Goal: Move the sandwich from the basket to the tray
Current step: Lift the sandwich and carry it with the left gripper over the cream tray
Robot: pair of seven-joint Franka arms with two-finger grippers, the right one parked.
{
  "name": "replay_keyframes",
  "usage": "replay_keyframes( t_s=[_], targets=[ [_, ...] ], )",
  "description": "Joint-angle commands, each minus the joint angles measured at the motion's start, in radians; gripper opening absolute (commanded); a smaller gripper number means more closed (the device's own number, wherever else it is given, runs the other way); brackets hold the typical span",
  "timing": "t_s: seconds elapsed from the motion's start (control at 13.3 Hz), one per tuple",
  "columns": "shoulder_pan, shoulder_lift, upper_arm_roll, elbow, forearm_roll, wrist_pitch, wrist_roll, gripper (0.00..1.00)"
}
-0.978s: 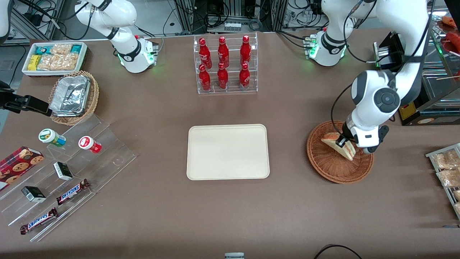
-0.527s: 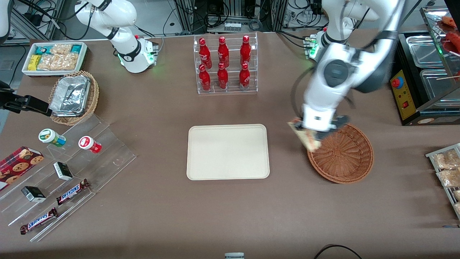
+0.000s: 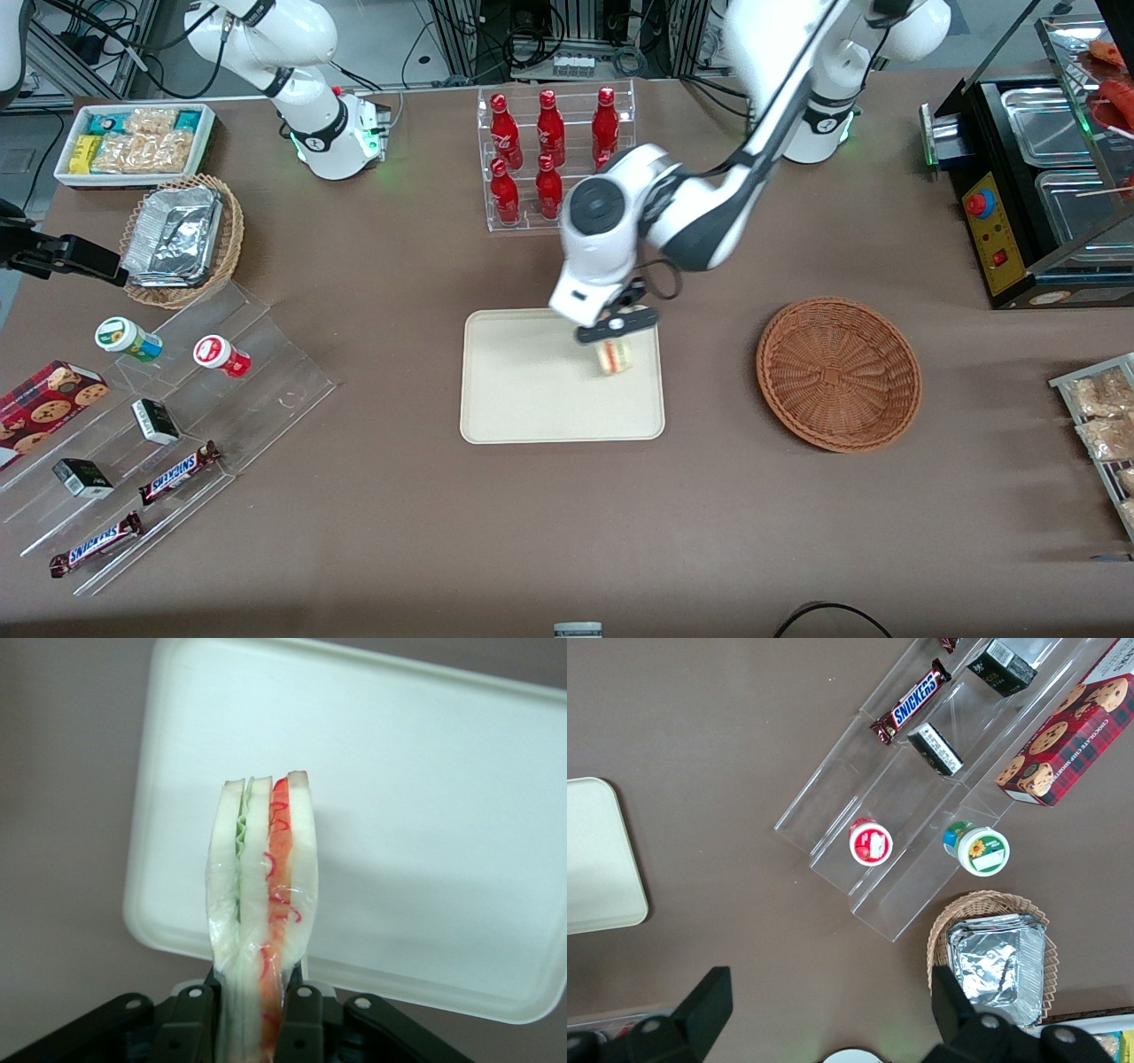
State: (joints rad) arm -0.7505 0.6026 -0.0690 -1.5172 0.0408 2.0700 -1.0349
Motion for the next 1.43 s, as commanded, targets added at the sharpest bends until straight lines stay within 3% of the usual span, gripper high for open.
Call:
replay_keyframes(
  t_s=[0.0,0.23,0.68,0.98,1.05,1.13,1.35],
  targets=[
    [-0.044,0.078,0.015,0.095,0.013,0.028,0.016,0.25],
    [-0.079,0.126,0.017,0.097,0.027,0.125,0.025,0.25],
    [-0.089,0.178,0.018,0.097,0.137,0.188,0.047,0.24],
    [-0.085,0.193,0.021,0.097,0.137,0.193,0.092,0.26],
    [-0.085,0.195,0.021,0.097,0.139,0.191,0.093,0.57],
    [-0.085,0.194,0.021,0.097,0.14,0.191,0.095,0.99],
    [-0.085,0.171,0.023,0.097,0.134,0.177,0.085,1.0]
  ],
)
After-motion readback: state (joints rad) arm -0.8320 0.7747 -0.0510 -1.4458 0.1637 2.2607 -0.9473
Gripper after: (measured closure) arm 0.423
